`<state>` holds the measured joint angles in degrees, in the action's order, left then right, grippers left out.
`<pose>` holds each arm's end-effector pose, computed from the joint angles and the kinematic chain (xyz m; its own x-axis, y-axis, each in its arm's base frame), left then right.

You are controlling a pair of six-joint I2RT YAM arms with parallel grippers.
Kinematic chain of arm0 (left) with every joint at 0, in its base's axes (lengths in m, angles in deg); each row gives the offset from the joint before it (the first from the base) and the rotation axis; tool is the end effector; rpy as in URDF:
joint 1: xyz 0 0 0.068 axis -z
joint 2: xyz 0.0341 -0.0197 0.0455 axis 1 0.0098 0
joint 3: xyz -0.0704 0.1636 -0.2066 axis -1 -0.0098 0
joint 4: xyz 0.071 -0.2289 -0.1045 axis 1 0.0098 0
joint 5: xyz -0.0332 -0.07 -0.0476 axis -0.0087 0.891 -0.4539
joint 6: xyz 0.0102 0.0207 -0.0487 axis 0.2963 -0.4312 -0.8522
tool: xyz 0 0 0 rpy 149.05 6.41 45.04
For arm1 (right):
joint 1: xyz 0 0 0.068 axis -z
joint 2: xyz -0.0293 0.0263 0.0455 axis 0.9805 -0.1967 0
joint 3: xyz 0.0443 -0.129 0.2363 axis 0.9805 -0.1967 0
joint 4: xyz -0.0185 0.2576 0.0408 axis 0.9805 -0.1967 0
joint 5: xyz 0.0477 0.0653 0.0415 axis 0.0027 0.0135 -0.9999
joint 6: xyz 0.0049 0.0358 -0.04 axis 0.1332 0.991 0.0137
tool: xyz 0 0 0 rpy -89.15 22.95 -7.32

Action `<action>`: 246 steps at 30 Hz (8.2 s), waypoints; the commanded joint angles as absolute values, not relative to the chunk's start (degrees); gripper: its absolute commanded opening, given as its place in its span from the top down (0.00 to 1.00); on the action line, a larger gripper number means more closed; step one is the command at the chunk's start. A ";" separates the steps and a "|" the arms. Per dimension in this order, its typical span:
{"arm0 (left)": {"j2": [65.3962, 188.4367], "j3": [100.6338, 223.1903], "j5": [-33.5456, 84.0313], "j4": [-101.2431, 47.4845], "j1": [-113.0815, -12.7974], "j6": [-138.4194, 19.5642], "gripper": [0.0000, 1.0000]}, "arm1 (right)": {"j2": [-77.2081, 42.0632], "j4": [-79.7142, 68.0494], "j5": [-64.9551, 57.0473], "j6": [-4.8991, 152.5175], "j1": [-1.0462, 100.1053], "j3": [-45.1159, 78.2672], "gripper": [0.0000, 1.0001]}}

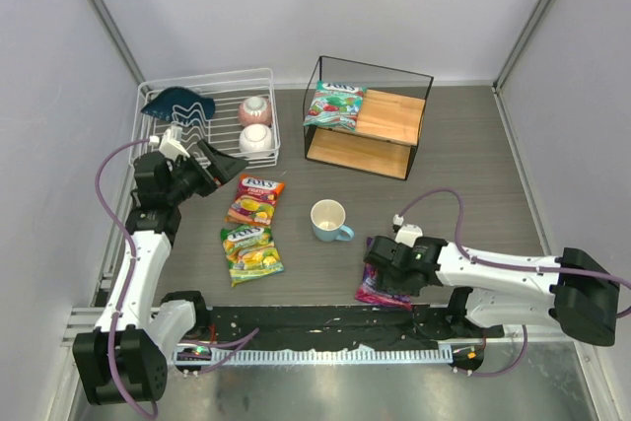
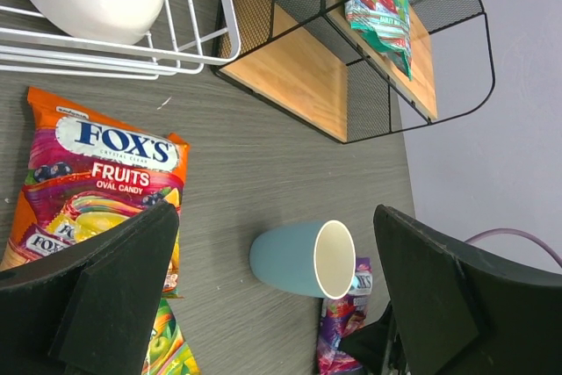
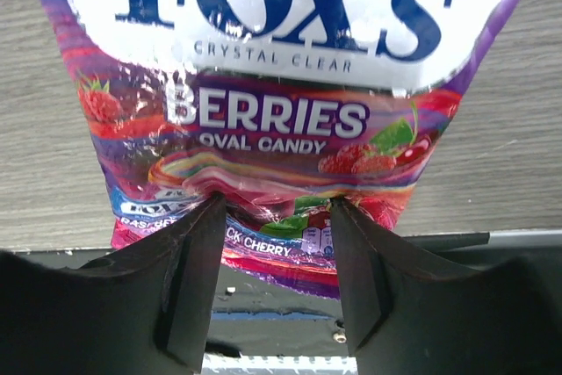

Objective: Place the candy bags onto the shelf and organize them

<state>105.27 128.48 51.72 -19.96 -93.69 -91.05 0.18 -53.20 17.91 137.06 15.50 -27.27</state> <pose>0.2143 -0.0044 0.2858 -0.5709 -0.6065 -0.5533 0.1136 0.6091 -0.7849 0.0808 0.1401 0.1658 -0.9454 0.1499 -0.2893 0.1294 0.9876 0.0889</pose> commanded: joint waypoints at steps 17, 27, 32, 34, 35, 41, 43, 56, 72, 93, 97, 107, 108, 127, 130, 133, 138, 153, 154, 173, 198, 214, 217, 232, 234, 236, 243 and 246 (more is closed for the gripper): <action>105.74 128.94 52.84 -21.35 -94.10 -90.56 0.00 | -14.35 -38.74 26.72 114.20 21.35 -22.85 0.39; 106.09 129.29 52.58 -20.82 -94.01 -90.21 0.00 | -22.09 -31.43 24.43 109.98 23.02 -19.87 0.39; 106.00 129.29 52.58 -20.82 -94.01 -90.12 0.00 | -24.38 -29.41 23.64 106.73 23.11 -17.49 0.39; 106.09 129.38 52.58 -20.73 -94.10 -90.12 0.00 | -25.70 -29.23 23.46 106.02 23.02 -16.17 0.39; 106.00 129.29 52.58 -20.65 -94.10 -90.12 0.00 | -26.22 -29.23 22.94 105.41 23.02 -15.73 0.39; 105.65 129.21 52.40 -20.56 -94.01 -89.95 0.00 | -29.48 -26.43 20.13 104.52 23.02 -13.71 0.39; 105.74 129.21 52.31 -20.47 -94.10 -89.95 0.00 | -30.79 -26.24 20.21 104.61 23.02 -13.09 0.39; 105.91 129.21 52.40 -20.38 -94.10 -89.95 0.00 | -16.15 -25.28 21.79 106.28 23.64 -23.02 0.39; 105.83 129.03 52.31 -20.56 -94.01 -90.04 0.00 | 1.98 -23.36 27.77 113.04 30.31 -29.43 0.18; 105.83 128.94 52.49 -20.73 -94.10 -90.21 0.00 | 4.81 6.08 12.57 116.48 39.98 -45.17 0.22; 106.00 128.94 52.49 -20.73 -94.01 -90.12 0.00 | 0.06 11.02 10.46 117.18 41.39 -46.05 0.25; 105.91 128.94 52.58 -20.64 -94.01 -90.12 0.00 | 3.02 8.39 10.63 115.51 41.83 -46.05 0.57; 105.91 128.86 52.49 -20.64 -94.10 -90.21 0.00 | 3.74 8.04 10.72 115.42 41.83 -46.31 0.63; 105.91 128.68 52.84 -21.00 -94.01 -90.39 0.00 | 6.13 1.97 12.39 112.61 42.27 -43.33 0.29; 106.09 128.77 52.93 -21.00 -94.01 -90.39 0.00 | 4.19 4.25 11.08 112.61 42.36 -44.03 0.24; 106.18 128.85 52.84 -21.00 -94.01 -90.47 0.00 | 1.29 9.08 9.05 113.49 42.36 -44.99 0.23; 106.18 128.77 52.75 -21.00 -94.01 -90.39 0.00 | -5.99 14.97 6.42 114.37 42.45 -44.91 0.23; 106.18 128.85 52.67 -20.82 -94.01 -90.39 0.00 | -13.57 20.51 4.48 114.19 42.62 -44.56 0.91; 106.09 128.85 52.67 -20.82 -94.10 -90.39 0.00 | -13.14 20.25 4.48 114.10 42.53 -44.64 0.96; 106.27 128.68 52.93 -21.44 -94.01 -90.83 0.00 | 17.63 -17.71 11.24 101.89 42.62 -27.08 0.99; 106.53 128.50 53.54 -22.05 -94.10 -91.35 0.00 | 5.87 -29.50 24.24 91.61 43.06 12.03 0.99; 106.62 127.98 55.04 -23.28 -94.36 -92.32 0.00 | -18.48 -26.86 7.47 95.20 62.48 34.88 0.99; 106.62 127.98 55.13 -23.46 -94.89 -92.58 0.00 | -21.30 -26.42 6.06 96.34 62.92 36.21 0.99; 106.88 127.62 56.27 -24.42 -95.68 -93.38 0.00 | -24.21 -20.36 11.16 103.29 64.07 30.16 0.99; 106.79 127.54 56.27 -24.51 -95.85 -93.38 0.00 | -24.21 -19.48 11.68 104.96 64.33 28.67 0.99; 106.79 127.45 56.27 -24.51 -95.94 -93.46 0.00 | -24.29 -18.51 11.60 105.75 64.33 27.96 0.99; 106.97 127.45 56.53 -24.51 -96.21 -93.55 0.00 | -26.22 -17.45 12.65 106.37 64.77 26.19 0.99; 106.97 127.53 56.62 -24.51 -96.29 -93.64 0.00 | -26.93 -17.45 12.91 106.37 65.12 25.93 0.99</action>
<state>106.97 127.74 54.72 -21.99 -95.68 -92.88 -26.68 -22.36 11.33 105.30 64.50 26.13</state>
